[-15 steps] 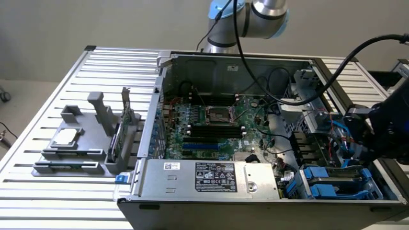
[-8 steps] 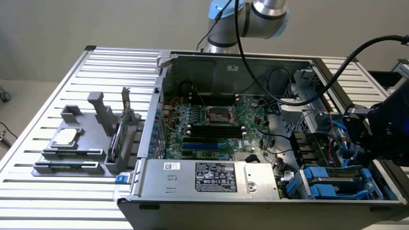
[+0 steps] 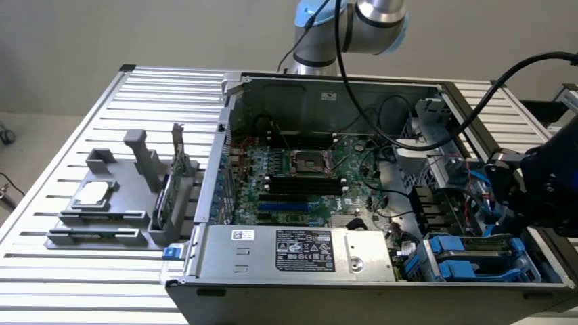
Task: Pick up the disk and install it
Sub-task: 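Insert the first disk wire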
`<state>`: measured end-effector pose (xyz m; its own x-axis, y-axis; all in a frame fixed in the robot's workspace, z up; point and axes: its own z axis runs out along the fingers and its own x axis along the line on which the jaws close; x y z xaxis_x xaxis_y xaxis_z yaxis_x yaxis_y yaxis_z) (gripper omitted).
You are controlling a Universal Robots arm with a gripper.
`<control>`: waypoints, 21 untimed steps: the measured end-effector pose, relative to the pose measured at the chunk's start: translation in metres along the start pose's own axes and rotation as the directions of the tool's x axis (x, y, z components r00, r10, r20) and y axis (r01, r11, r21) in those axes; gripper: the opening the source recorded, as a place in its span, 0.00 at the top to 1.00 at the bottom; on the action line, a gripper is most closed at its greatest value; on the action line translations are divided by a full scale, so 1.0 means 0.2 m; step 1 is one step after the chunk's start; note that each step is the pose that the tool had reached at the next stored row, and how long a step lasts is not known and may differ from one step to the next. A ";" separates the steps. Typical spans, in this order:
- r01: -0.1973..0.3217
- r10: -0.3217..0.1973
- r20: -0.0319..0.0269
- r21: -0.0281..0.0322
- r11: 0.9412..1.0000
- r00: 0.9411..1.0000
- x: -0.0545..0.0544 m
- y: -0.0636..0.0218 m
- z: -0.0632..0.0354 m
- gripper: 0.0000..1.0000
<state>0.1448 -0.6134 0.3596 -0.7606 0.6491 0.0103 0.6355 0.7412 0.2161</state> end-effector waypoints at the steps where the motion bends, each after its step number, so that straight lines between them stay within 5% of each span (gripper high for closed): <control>1: -0.006 0.006 0.000 0.000 1.000 1.000 0.00 0.000 0.002 0.89; 14: -0.101 0.101 0.014 -0.001 0.995 0.995 0.00 -0.007 0.036 0.89; 21: -0.115 0.115 -0.001 0.018 0.993 0.993 -0.01 0.004 0.039 0.89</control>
<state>0.1486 -0.6134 0.3521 -0.6827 0.7298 0.0364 0.7210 0.6647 0.1957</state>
